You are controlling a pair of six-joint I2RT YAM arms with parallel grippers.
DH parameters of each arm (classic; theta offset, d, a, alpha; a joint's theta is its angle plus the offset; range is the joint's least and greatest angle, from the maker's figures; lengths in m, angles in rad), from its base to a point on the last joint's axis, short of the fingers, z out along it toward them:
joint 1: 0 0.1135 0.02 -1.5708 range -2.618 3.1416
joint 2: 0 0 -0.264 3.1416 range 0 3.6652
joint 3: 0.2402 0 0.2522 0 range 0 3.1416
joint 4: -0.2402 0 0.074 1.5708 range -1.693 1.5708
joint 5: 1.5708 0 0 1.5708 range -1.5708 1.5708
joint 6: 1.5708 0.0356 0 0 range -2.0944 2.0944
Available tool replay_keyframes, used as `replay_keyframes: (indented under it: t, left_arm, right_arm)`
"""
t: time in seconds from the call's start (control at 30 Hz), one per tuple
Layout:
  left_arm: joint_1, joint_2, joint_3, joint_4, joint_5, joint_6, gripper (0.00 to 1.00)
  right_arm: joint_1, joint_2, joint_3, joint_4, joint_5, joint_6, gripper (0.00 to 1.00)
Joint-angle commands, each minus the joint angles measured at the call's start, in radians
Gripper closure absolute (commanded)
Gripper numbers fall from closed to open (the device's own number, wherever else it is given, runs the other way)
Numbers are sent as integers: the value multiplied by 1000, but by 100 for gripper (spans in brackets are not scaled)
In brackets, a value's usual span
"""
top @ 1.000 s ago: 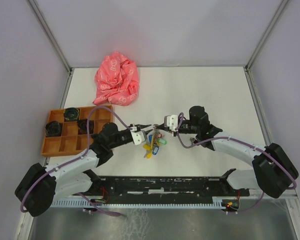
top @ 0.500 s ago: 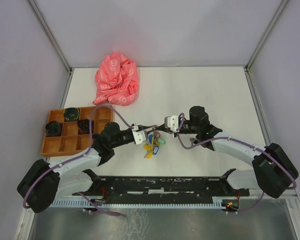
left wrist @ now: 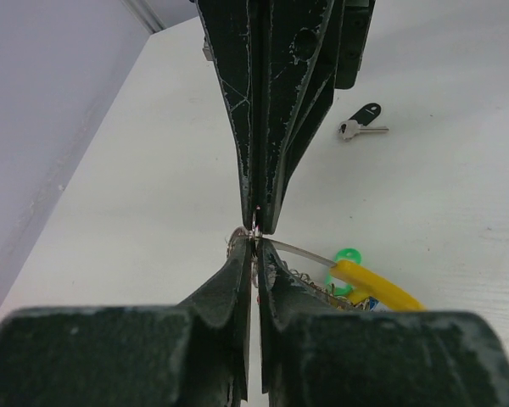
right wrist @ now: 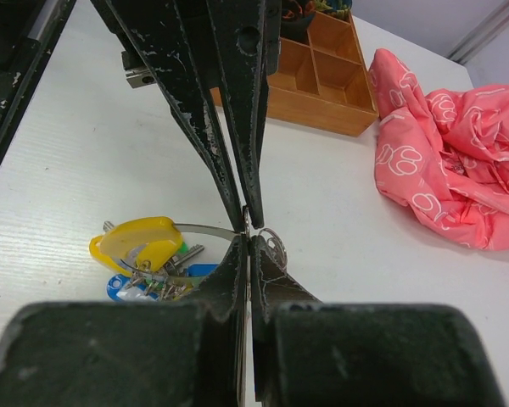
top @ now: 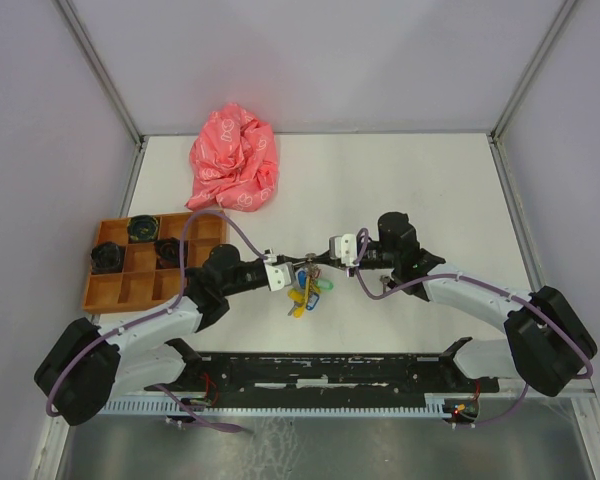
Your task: Put the keys on the keyring
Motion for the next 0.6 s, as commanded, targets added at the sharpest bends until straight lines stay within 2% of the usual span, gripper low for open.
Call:
replay_keyframes:
  t: [0.0,0.1,0.17,0.3,0.37,0.57]
  left_arm:
    - [5,5,35,34,35,-20,95]
    - [5,3,36,30,33,-19,97]
    - [5,-4,31,28,16,-19,97]
    - [5,-19,18,32,-23,-30,97]
    - [5,-20,13,44,-38,-41,97]
    - [5,-15,9,78,-132,-134,97]
  right_arm:
    - [0,-16,46,19,-51,-8,99]
    - [0,-23,46,11,-37,-1,96]
    - [-1,-40,37,14,11,28,85]
    - [-1,-128,14,-19,158,130,69]
    - [-1,-184,21,-72,258,198,56]
    - [1,-333,117,-335,525,446,45]
